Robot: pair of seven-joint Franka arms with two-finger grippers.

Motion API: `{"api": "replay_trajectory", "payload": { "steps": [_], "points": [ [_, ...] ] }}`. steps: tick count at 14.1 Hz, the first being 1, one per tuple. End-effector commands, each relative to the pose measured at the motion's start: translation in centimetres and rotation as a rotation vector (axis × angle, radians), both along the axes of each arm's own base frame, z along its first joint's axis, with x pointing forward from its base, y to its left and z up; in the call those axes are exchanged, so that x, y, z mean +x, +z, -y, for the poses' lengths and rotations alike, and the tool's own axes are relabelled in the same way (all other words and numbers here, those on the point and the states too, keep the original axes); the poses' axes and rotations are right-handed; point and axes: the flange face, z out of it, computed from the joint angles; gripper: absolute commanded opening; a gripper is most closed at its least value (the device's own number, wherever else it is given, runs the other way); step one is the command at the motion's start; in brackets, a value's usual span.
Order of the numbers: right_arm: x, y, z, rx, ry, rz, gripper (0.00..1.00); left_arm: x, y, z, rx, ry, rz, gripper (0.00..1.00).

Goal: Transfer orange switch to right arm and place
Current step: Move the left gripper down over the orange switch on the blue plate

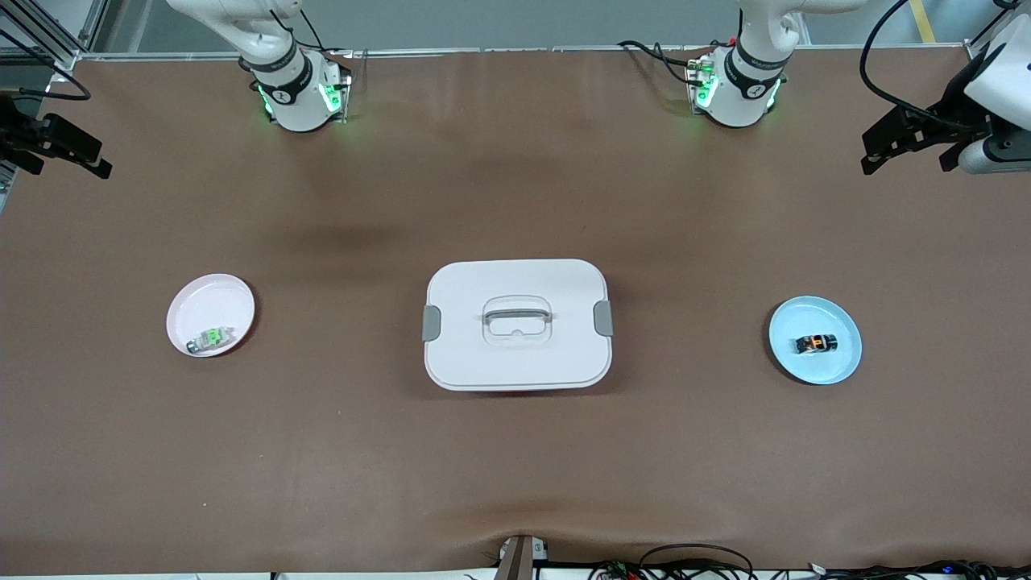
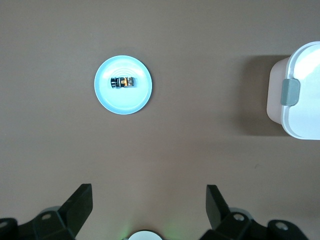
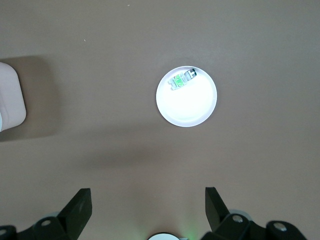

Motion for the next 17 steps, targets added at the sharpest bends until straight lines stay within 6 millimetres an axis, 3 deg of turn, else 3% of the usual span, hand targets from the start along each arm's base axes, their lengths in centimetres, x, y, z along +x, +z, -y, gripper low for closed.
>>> {"api": "replay_trajectory", "payload": {
  "steps": [1, 6, 11, 14, 17],
  "points": [
    [0.2, 0.4, 0.3, -0.014, 0.003, -0.005, 1.0, 0.0, 0.5, -0.2, 0.016, -0.004, -0.003, 1.0],
    [0.2, 0.5, 0.4, -0.014, 0.001, -0.003, 1.0, 0.6, -0.2, -0.3, 0.02, -0.007, -0.015, 1.0],
    [0.2, 0.5, 0.4, -0.014, -0.001, -0.003, 1.0, 2.9, -2.9, -1.2, 0.018, 0.01, -0.027, 1.0],
    [0.2, 0.5, 0.4, -0.014, 0.001, -0.003, 1.0, 5.5, -6.2, -2.5, 0.02, 0.028, -0.038, 1.0],
    [0.2, 0.5, 0.4, -0.014, 0.001, -0.003, 1.0, 8.2, -11.8, -3.8, 0.02, 0.026, -0.042, 1.0]
  ]
}}
